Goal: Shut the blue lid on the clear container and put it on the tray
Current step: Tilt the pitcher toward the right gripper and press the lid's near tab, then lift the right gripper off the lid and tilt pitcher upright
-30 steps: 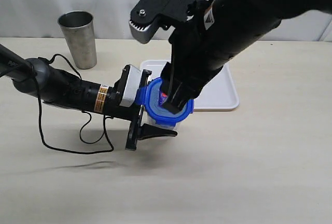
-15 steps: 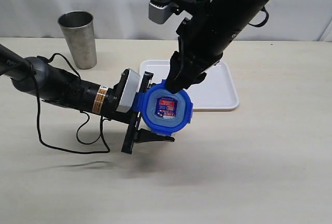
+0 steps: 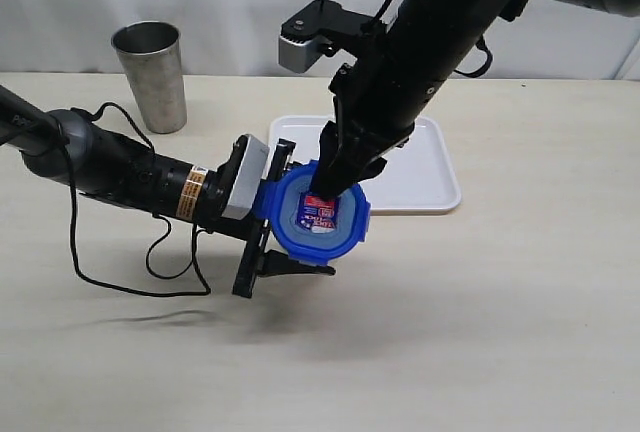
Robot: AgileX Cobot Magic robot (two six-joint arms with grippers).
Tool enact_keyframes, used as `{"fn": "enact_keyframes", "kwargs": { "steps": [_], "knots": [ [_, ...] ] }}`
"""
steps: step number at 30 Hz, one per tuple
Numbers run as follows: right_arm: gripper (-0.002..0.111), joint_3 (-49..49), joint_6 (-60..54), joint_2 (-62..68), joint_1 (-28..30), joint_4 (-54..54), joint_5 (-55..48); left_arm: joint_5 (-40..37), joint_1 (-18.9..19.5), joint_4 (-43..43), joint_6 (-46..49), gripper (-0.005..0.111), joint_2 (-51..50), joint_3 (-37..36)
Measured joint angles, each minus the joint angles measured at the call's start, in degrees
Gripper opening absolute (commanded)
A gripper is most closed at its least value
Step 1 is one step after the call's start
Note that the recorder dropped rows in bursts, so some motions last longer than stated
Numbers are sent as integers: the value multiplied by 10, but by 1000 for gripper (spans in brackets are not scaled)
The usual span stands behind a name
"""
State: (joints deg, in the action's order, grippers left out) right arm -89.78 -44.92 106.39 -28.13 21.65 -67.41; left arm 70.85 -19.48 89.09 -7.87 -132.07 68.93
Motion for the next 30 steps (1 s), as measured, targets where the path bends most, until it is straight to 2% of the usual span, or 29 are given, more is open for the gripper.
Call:
{"fn": "enact_keyframes", "kwargs": {
  "steps": [7, 13, 30],
  "knots": [
    [37, -5, 19, 22, 0, 21, -24, 2, 0, 11, 10, 0, 0, 0],
    [24, -13, 23, 39, 1, 34, -33, 3, 2, 14, 12, 0, 0, 0],
    [23, -1, 38, -1, 26, 13, -9, -11, 1, -11, -28, 0, 0, 0]
  ]
}}
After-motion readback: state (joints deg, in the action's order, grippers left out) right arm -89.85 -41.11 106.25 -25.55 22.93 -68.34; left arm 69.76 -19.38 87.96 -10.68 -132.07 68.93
